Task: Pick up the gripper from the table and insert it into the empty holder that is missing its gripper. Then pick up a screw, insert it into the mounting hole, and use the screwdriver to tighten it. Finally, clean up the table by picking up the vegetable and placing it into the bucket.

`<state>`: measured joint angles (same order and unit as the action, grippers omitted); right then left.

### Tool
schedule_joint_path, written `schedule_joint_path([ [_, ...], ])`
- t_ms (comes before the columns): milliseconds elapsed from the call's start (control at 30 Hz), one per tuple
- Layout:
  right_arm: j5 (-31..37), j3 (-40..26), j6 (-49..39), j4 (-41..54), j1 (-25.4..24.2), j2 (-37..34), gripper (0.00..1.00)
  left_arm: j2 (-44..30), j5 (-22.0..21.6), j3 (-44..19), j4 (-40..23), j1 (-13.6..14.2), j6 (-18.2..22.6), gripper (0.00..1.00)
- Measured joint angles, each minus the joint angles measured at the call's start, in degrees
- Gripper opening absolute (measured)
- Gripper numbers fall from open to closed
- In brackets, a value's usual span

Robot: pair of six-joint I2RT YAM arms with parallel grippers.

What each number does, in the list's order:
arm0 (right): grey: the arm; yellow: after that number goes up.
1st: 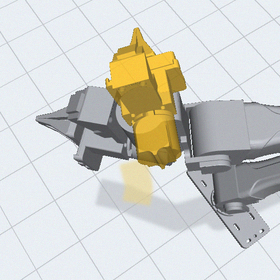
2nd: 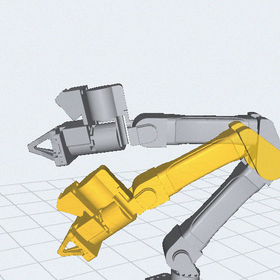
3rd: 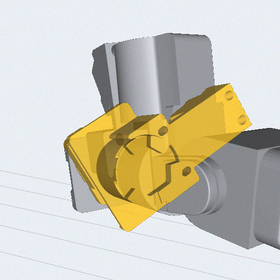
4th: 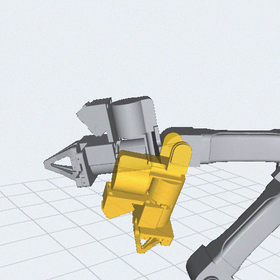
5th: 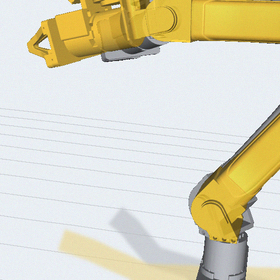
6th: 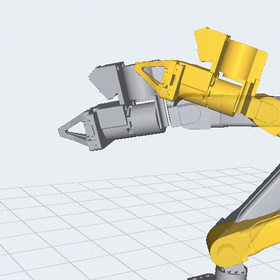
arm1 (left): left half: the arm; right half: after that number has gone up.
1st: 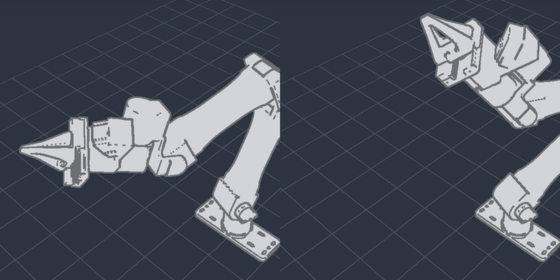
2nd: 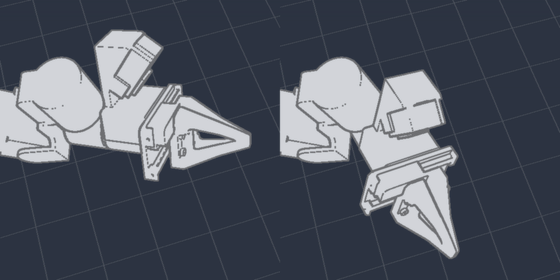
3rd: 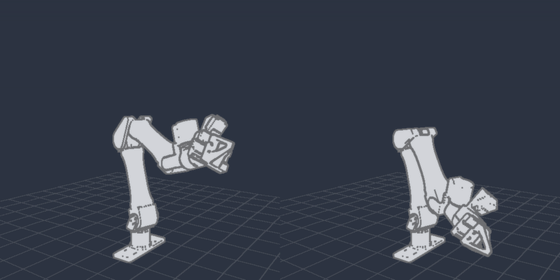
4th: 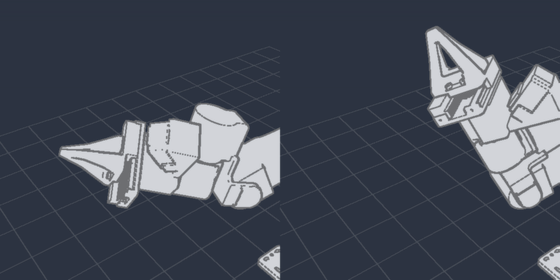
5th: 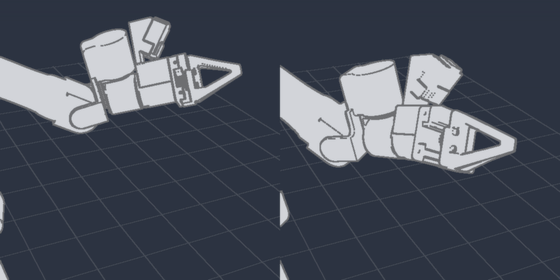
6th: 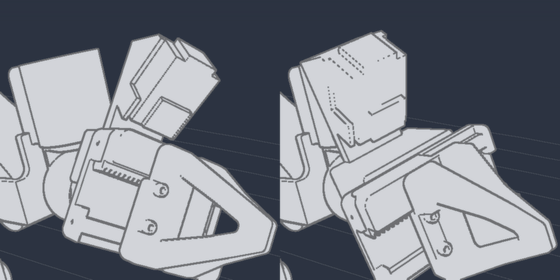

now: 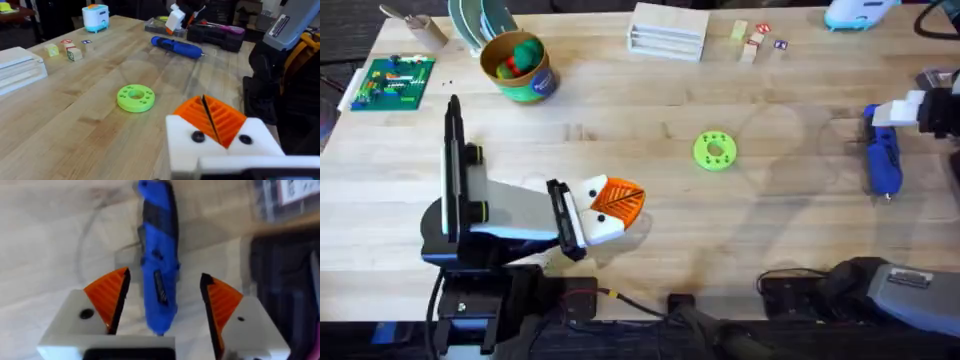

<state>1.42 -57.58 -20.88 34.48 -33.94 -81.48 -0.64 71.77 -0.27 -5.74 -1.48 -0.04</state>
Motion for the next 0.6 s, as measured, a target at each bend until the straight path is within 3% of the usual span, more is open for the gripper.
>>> schedule_joint_path([
  [233,-3.97,0.00,-1.73,-4.95,0.00,-7.51,0.880,0.00,0.00,0.00,0.00,0.00,-0.01,0.014],
  [600,-4.93,0.00,-3.26,-8.18,0.00,-15.03,0.880,0.01,0.00,0.00,0.00,0.00,0.00,0.014],
])
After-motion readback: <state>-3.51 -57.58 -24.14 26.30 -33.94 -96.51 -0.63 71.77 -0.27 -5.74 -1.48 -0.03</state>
